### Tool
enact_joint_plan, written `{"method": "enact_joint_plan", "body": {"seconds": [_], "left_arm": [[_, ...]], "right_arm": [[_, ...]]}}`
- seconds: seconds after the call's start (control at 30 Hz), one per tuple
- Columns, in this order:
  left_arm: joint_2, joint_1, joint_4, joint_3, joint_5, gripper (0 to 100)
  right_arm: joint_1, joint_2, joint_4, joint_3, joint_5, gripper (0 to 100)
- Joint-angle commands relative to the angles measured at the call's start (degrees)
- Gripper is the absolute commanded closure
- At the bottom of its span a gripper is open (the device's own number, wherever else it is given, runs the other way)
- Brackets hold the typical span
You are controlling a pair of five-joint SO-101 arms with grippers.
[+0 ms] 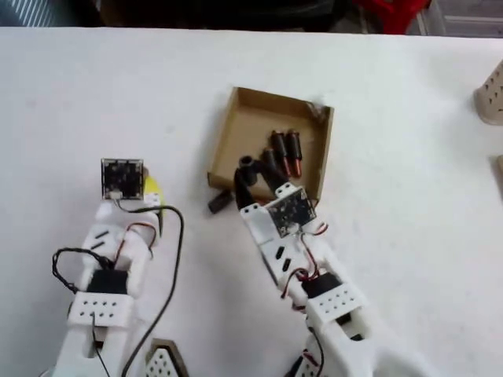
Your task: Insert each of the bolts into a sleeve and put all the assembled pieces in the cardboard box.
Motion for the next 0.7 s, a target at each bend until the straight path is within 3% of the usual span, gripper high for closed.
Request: {"method": "enact_joint_plan", "body": {"seconds": [0.0,0.27,0.4,0.57,0.67], "left_arm": [[-1.8,-0.4,-2.2,-0.9,0.6,94],[-2.1,-0.4,-2.3,-0.9,0.6,94],[-1.7,-0.3,-6.4,0.2,0.6,94],[-1.8,0.0,-13.2,2.7,0.9,94],[-1.8,0.0,-16.2,4.0,5.8,94]], "right_arm": [[0.0,10.7,-8.0,-5.5,-0.4,98.1],[-2.2,41.7,-42.9,-9.0,-0.4,98.2],[-4.6,52.6,-56.0,-9.0,-0.4,98.2],[-6.4,59.6,-62.9,-8.6,-0.4,98.2],[-6.6,59.9,-63.6,-6.7,-0.4,98.2]]}}
